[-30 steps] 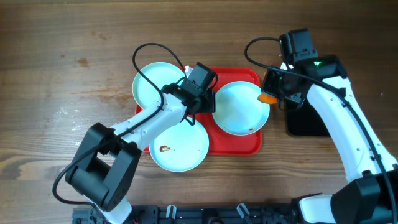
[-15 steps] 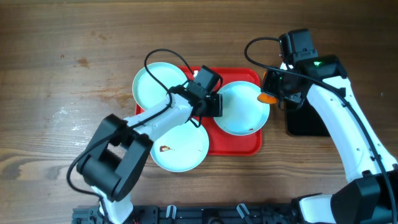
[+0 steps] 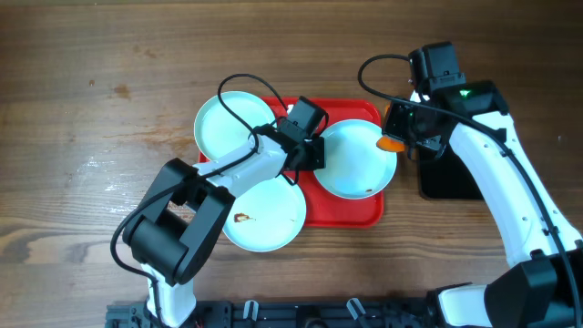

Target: Clean dirty plates on tray and stack at the side

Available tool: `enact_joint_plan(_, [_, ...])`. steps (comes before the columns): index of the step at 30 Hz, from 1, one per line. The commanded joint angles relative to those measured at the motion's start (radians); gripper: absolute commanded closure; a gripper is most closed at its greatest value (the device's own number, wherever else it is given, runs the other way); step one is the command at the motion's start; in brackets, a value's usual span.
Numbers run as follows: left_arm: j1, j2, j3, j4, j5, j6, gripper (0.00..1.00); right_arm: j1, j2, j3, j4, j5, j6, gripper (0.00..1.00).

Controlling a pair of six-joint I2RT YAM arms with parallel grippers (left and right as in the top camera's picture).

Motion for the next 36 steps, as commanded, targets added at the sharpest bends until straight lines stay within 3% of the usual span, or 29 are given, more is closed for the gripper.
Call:
enact_joint_plan(1, [-0.002,0.015,0.000,-0.045,-0.185,-0.055,0.96,-0.003,-0.008,0.012,0.002,-0.018,-0.014,0.95])
enact_joint_plan(3, [-0.002,-0.007,0.000,-0.066,-0.259,-0.076,0.96,-0.003,-0.008,0.012,0.002,-0.018,-0.013,0.96])
enact_joint_plan(12, [-0.008,-0.197,0.000,-0.091,-0.305,-0.068,0.96,-0.003,-0.008,0.012,0.004,-0.018,-0.013,0.96])
enact_joint_plan(19, [-0.010,-0.206,0.000,-0.170,-0.314,-0.067,0.96,-0.003,-0.008,0.012,0.005,-0.028,-0.014,0.96])
enact_joint_plan(21, [-0.010,-0.206,0.000,-0.166,-0.297,-0.008,0.96,-0.003,-0.008,0.012,0.005,-0.032,-0.013,0.96])
enact_joint_plan(22, [-0.010,-0.206,0.000,-0.166,-0.282,0.019,0.81,-0.003,-0.008,0.012,0.005,-0.032,-0.013,0.96])
enact_joint_plan(24, [-0.010,-0.206,0.000,-0.166,-0.264,0.039,0.32,-0.003,-0.008,0.012,0.006,-0.032,-0.014,0.96])
enact_joint_plan(25, [-0.010,-0.206,0.000,-0.166,-0.264,0.039,0.43,-0.003,-0.008,0.012,0.006,-0.032,-0.014,0.96])
enact_joint_plan(26, [-0.010,-0.206,0.000,-0.167,-0.264,0.041,0.96,-0.003,-0.008,0.012,0.006,-0.032,-0.013,0.96])
enact_joint_plan(36, [-0.014,-0.183,-0.003,-0.140,-0.273,0.038,0.96,-0.003,-0.008,0.012,0.005,-0.032,-0.021,0.96])
